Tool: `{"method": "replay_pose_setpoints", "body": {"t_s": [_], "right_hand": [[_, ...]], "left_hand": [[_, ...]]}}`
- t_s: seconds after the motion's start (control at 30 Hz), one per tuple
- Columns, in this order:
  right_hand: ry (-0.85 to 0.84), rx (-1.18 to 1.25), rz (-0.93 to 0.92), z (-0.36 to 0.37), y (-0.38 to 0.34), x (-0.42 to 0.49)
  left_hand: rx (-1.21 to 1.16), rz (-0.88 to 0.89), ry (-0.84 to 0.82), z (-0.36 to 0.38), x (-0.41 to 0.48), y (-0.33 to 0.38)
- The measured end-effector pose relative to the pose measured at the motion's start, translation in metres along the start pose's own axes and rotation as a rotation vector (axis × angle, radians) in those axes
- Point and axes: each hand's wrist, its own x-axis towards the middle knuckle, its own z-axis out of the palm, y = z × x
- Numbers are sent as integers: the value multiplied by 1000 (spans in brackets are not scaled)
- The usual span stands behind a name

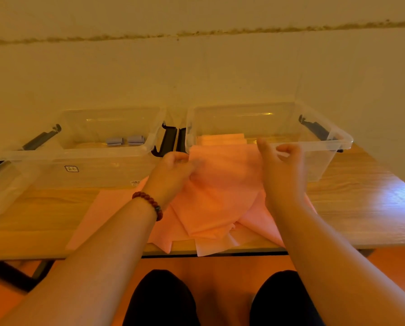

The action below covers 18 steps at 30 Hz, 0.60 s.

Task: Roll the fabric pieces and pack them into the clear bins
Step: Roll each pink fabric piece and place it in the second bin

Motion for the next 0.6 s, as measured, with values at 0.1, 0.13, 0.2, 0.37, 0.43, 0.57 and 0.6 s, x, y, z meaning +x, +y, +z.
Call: {"method": "replay_pose_setpoints", "body": {"t_s": [0.1, 0.13, 0.2, 0.37, 0.43, 0.57, 0.6], "right_hand": [[-203, 118, 252, -2, 8, -13], [-267, 140, 284, -4, 9, -16], [-295, 140, 220, -6, 7, -17], [-218, 130, -26, 1, -26, 3], [-310, 86, -21, 6, -38, 18], [-322, -311, -38, 6, -47, 37], [-283, -412, -61, 5, -47, 38]], "left_hand": [[25, -27, -149, -7, -7, -5], [20, -2, -136, -10, -10, -3], [-25, 85, -102, -13, -15, 1], [-365, 222, -168, -5, -17, 31], [-353, 275, -229, -3, -13, 44], [-113, 208, 4, 1, 4, 46], [14, 195, 91, 3, 7, 43]]}}
